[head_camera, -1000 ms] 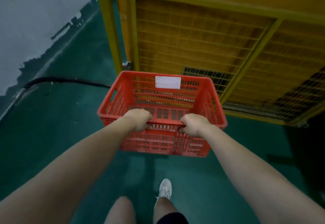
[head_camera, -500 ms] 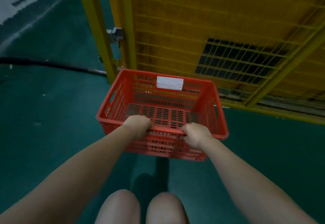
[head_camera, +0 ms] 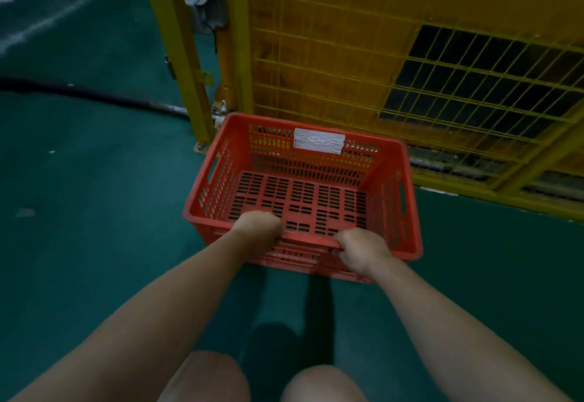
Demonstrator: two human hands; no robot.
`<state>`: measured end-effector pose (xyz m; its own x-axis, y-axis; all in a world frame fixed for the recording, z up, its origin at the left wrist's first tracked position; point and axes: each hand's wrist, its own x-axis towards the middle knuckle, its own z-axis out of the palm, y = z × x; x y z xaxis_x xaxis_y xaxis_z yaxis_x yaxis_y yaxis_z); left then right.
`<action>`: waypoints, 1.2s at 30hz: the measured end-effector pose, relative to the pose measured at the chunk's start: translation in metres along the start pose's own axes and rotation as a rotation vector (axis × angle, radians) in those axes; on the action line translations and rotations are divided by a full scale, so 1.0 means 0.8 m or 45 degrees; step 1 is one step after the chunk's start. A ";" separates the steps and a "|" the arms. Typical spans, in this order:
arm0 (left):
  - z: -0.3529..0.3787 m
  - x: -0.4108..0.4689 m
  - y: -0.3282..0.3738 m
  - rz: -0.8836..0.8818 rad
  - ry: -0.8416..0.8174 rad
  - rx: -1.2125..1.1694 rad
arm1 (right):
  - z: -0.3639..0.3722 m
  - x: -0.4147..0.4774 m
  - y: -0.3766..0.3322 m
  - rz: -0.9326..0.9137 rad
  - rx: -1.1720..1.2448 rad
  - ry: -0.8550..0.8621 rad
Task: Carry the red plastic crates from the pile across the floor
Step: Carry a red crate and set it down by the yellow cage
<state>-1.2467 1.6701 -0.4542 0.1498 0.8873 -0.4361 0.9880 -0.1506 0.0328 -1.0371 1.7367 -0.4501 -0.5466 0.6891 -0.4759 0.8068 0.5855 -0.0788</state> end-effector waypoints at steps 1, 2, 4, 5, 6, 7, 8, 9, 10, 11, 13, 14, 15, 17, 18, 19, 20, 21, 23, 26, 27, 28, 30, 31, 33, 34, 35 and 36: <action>0.000 0.002 -0.003 -0.048 0.010 -0.039 | 0.002 0.004 0.000 -0.002 -0.004 -0.005; 0.000 0.004 -0.005 -0.073 0.008 -0.069 | 0.001 0.008 -0.001 -0.004 -0.014 -0.007; -0.001 0.009 -0.009 -0.100 0.007 -0.125 | -0.002 0.018 0.001 -0.008 -0.025 -0.010; -0.003 0.012 -0.012 -0.094 0.018 -0.131 | -0.004 0.023 0.003 -0.011 -0.027 -0.010; -0.004 0.015 -0.015 -0.103 0.028 -0.135 | -0.007 0.029 0.004 -0.011 -0.030 -0.009; -0.005 0.017 -0.018 -0.100 0.048 -0.121 | -0.010 0.034 0.004 -0.012 -0.034 -0.007; -0.008 0.019 -0.021 -0.101 0.051 -0.118 | -0.013 0.039 0.003 -0.013 -0.037 -0.005; -0.010 0.022 -0.025 -0.103 0.047 -0.116 | -0.015 0.044 0.002 -0.015 -0.040 0.000; -0.012 0.024 -0.028 -0.104 0.045 -0.120 | -0.018 0.048 0.001 -0.015 -0.042 0.003; -0.013 0.026 -0.032 -0.106 0.047 -0.116 | -0.020 0.053 0.000 -0.016 -0.040 0.002; -0.018 0.030 -0.039 -0.105 0.055 -0.084 | -0.024 0.062 -0.003 -0.022 -0.029 -0.002; -0.020 0.032 -0.043 -0.113 0.057 -0.074 | -0.027 0.068 -0.005 -0.025 -0.022 0.001; -0.020 0.035 -0.047 -0.117 0.055 -0.073 | -0.029 0.073 -0.006 -0.027 -0.017 0.005; -0.022 0.039 -0.058 -0.141 0.026 -0.063 | -0.033 0.083 -0.011 -0.039 -0.019 0.012; -0.024 0.041 -0.064 -0.145 0.013 -0.054 | -0.034 0.087 -0.014 -0.048 -0.025 0.016; -0.026 0.043 -0.070 -0.148 0.011 -0.048 | -0.034 0.091 -0.017 -0.053 -0.030 0.026; -0.027 0.045 -0.076 -0.153 0.011 -0.039 | -0.035 0.093 -0.020 -0.054 -0.034 0.039; -0.029 0.047 -0.082 -0.158 0.007 -0.030 | -0.035 0.097 -0.023 -0.050 -0.036 0.049; -0.030 0.051 -0.089 -0.162 -0.001 -0.021 | -0.037 0.102 -0.027 -0.035 -0.044 0.063; -0.030 0.056 -0.093 -0.170 0.015 -0.013 | -0.041 0.106 -0.030 -0.028 -0.077 0.065; -0.028 0.057 -0.093 -0.175 0.019 -0.006 | -0.042 0.105 -0.030 -0.025 -0.094 0.067; -0.027 0.057 -0.092 -0.185 0.019 0.002 | -0.042 0.104 -0.031 -0.020 -0.112 0.074; -0.024 0.056 -0.090 -0.208 0.021 0.012 | -0.042 0.099 -0.033 0.007 -0.144 0.088; -0.023 0.056 -0.089 -0.227 0.032 0.016 | -0.042 0.096 -0.033 0.028 -0.155 0.095; -0.021 0.055 -0.086 -0.274 0.047 0.012 | -0.041 0.089 -0.035 0.071 -0.155 0.120; -0.020 0.054 -0.083 -0.293 0.058 -0.005 | -0.040 0.086 -0.035 0.091 -0.134 0.137; -0.022 0.052 -0.081 -0.303 0.075 -0.026 | -0.041 0.083 -0.036 0.109 -0.098 0.156; -0.026 0.048 -0.078 -0.301 0.096 -0.044 | -0.043 0.080 -0.037 0.125 -0.050 0.171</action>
<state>-1.3019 1.7226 -0.4544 -0.0846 0.9263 -0.3673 0.9964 0.0788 -0.0307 -1.1034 1.7779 -0.4483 -0.4926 0.7931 -0.3583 0.8499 0.5269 -0.0021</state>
